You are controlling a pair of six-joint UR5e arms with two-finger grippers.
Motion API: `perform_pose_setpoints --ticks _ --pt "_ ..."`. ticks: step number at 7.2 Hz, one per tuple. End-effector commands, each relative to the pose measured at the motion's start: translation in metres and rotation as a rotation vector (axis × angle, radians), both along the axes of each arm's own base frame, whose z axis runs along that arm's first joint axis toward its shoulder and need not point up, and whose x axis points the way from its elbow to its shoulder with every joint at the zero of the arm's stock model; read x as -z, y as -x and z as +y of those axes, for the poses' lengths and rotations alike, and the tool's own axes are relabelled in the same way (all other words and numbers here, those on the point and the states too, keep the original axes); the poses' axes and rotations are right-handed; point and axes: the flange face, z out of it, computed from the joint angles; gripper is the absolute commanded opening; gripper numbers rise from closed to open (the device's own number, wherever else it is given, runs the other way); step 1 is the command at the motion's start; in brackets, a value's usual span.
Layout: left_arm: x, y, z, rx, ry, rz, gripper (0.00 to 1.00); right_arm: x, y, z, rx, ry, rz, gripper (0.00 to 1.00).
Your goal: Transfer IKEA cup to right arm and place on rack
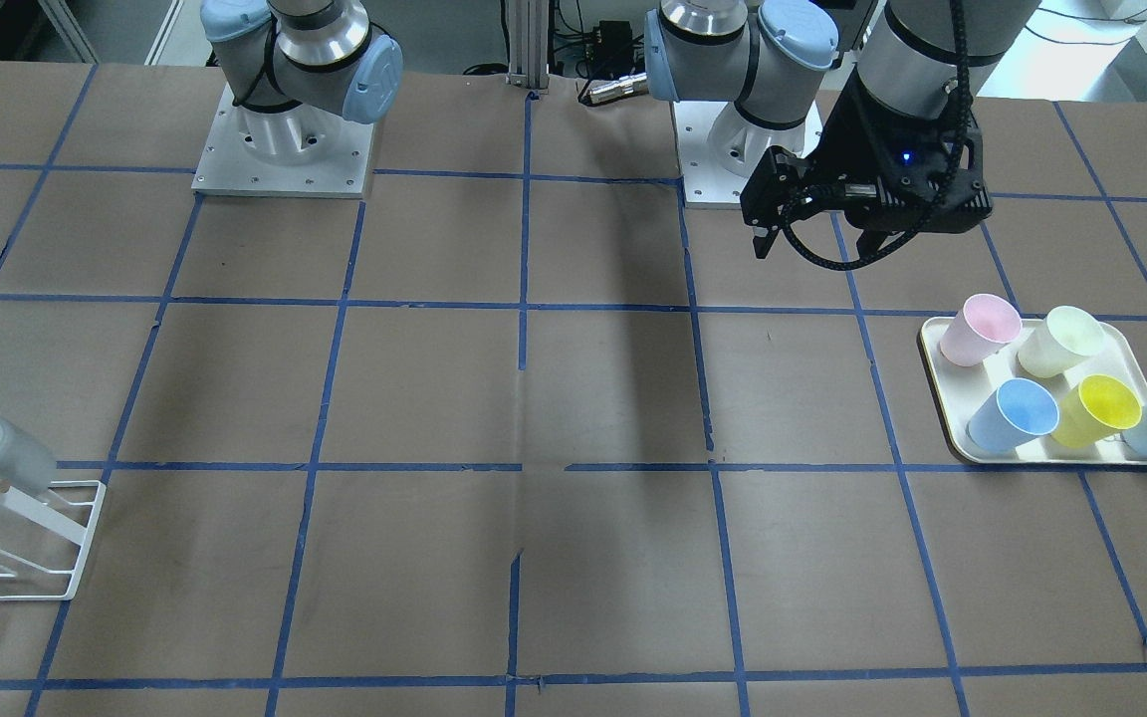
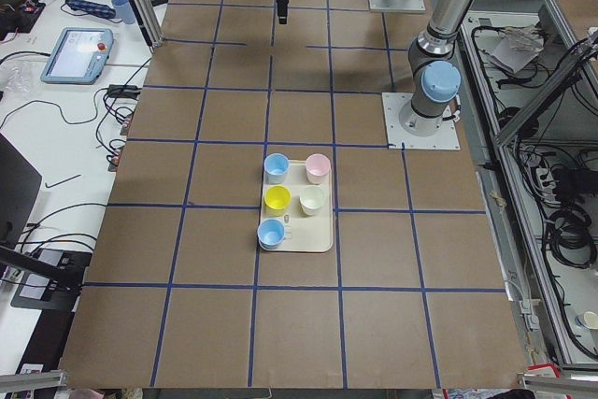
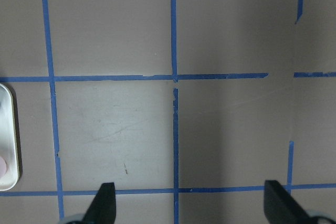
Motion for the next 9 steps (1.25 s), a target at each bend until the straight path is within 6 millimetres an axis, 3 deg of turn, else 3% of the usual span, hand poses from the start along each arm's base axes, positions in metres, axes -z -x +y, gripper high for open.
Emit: perform_pose_setpoints --ticks 1,3,4,7,8,9 --pt "0.000 0.000 0.001 0.007 -0.003 -0.003 1.00 -0.057 -0.021 0.037 0.000 -0.031 -0.021 1.00" --pt "0.004 0.000 -0.005 0.010 -0.006 -0.001 1.00 -0.091 -0.039 0.076 0.000 -0.056 -0.035 1.00" --pt "0.005 0.000 -0.001 0.010 -0.008 0.000 1.00 -0.101 -0.052 0.083 0.016 -0.051 -0.039 1.00" --pt "0.003 0.000 -0.002 0.012 -0.001 0.003 1.00 -0.119 -0.186 0.079 -0.089 -0.006 -0.039 1.00" --pt "0.003 0.000 -0.001 0.012 0.000 0.002 1.00 -0.118 -0.222 0.084 -0.085 0.000 -0.081 1.00" --pt "-0.002 -0.001 0.001 0.015 0.011 -0.009 1.00 -0.116 -0.243 0.086 -0.053 0.005 -0.129 1.00"
